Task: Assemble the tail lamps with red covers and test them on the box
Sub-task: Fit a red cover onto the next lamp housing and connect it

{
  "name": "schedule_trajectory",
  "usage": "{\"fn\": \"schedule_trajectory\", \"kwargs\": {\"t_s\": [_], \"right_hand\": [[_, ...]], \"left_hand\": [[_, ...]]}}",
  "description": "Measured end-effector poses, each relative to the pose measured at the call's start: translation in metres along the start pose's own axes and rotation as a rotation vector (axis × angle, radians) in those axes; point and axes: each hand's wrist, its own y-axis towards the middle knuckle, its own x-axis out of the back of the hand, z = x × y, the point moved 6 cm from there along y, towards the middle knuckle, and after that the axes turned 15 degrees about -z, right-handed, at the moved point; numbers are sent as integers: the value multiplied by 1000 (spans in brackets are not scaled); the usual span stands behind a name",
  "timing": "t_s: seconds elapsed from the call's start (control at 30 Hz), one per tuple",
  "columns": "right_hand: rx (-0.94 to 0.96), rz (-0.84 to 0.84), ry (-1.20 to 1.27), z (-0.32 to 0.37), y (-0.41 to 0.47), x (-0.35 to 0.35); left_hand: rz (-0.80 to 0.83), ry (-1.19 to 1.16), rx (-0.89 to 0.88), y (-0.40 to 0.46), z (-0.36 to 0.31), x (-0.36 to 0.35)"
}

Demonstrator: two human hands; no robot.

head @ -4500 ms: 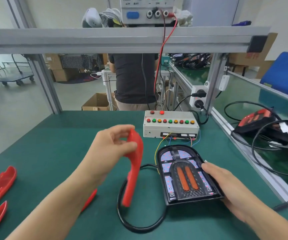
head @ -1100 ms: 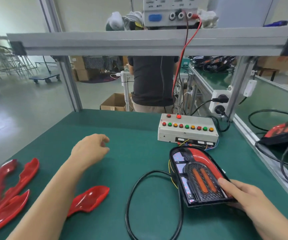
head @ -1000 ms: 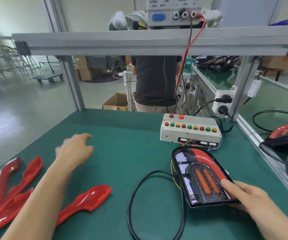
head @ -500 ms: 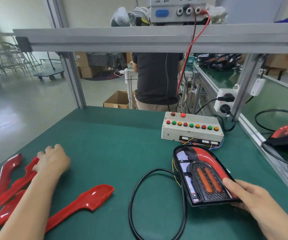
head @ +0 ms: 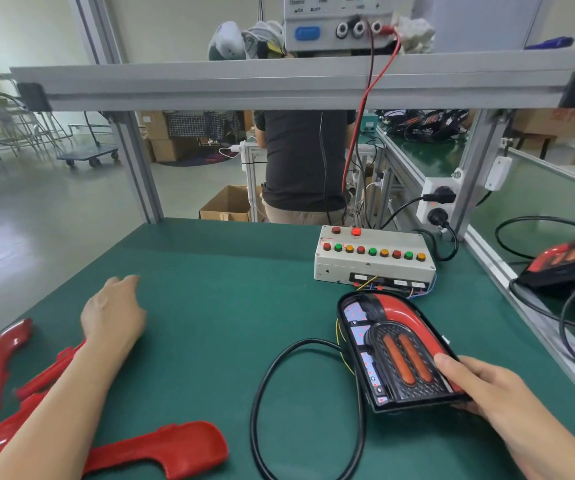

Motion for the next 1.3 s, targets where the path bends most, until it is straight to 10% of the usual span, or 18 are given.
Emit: {"fn": "schedule_trajectory", "kwargs": {"t_s": [0.27,0.5,0.63,0.83,1.0,1.13,1.3], "right_hand": [[-8,31,18,3,0,-1],[3,-38,-122,4,-2,2],[417,-346,-490,38,-14,13],[797,-224,-717,72,-51,-22],[895,-225,-793,80,-58,-25],[822,-253,-625,81,-51,-9],[757,-226,-591,77,-52,-10]], "left_hand": [[-275,-922,-131,-18,-116,67],[640,-1841,517,-52,-216,62],[992,-1809,662,-96,-249,40],[1145,-1802,776,-123,-271,26],[1120,-1814,644,-120,-274,30],[746,-1272,265,-101,-253,7],[1036,-925,187,-127,-250,-20]]}}
